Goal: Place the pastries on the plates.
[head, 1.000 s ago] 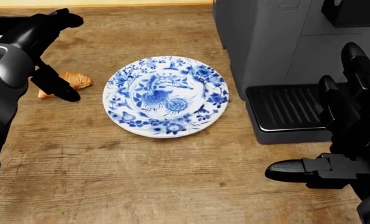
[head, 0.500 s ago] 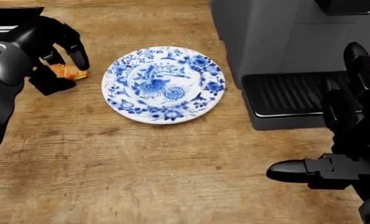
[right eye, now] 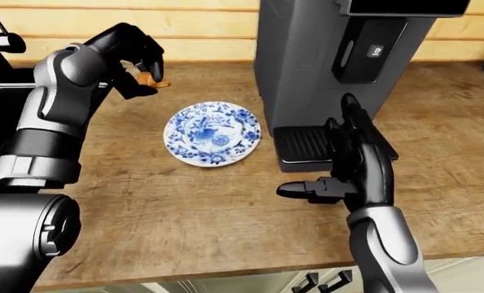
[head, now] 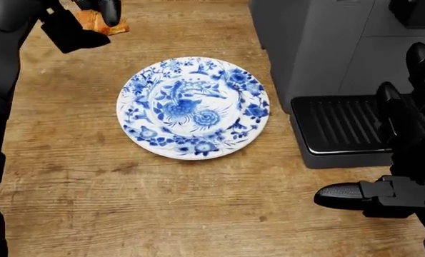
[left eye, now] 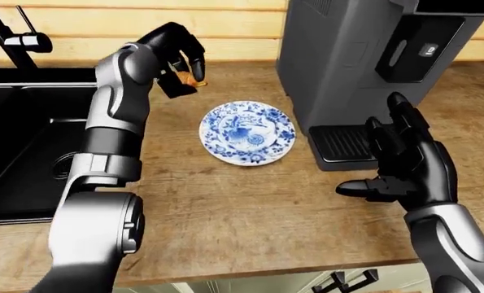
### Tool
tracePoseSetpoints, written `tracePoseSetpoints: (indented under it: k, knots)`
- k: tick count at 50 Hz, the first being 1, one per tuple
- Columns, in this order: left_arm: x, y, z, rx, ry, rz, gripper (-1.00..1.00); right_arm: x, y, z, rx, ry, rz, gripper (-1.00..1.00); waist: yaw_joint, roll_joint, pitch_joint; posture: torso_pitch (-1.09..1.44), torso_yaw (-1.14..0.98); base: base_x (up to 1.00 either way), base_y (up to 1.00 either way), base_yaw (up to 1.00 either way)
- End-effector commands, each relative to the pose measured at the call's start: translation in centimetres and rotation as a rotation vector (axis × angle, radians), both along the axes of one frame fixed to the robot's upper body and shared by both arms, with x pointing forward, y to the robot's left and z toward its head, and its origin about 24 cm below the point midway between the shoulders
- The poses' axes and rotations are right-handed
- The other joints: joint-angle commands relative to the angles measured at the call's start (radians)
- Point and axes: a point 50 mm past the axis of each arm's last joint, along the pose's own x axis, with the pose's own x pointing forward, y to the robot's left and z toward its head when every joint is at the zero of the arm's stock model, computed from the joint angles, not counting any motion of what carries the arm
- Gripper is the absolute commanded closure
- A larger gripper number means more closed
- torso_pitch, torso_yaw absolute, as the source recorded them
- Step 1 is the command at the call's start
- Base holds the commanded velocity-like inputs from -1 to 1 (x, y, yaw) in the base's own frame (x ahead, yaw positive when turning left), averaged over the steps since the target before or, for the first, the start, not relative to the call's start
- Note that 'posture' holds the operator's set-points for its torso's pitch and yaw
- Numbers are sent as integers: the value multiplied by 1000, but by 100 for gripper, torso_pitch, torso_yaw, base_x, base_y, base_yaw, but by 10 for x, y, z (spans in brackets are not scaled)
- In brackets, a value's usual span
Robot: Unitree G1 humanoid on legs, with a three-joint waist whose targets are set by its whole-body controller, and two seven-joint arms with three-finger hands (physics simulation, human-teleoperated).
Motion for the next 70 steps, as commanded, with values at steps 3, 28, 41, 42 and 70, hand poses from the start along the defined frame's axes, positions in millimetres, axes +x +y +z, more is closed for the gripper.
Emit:
tracePoseSetpoints:
  k: [3, 28, 41, 42, 70]
  knots:
    - [-11, -14, 29, 0, -87, -53, 72, -4, 1, 13, -18, -77, 0, -100, -1, 1, -25, 0, 0, 0, 0, 0]
    - [-40, -74, 15, 48, -25, -300, 76, -5, -2, 4, -8, -68, -7, -100, 0, -8, -5, 0, 0, 0, 0, 0]
    - [-27, -98, -3, 40, 3, -322, 71, -6, -8, -3, 1, -59, -15, -100, 5, -17, -9, 0, 0, 0, 0, 0]
    - [-27, -100, -4, 43, 2, -325, 70, -6, -9, -3, 3, -59, -16, -100, 5, -18, -9, 0, 0, 0, 0, 0]
    - [-26, -108, -22, 69, 33, -341, 4, -7, -11, -5, 9, -58, -21, -100, 5, -20, -19, 0, 0, 0, 0, 0]
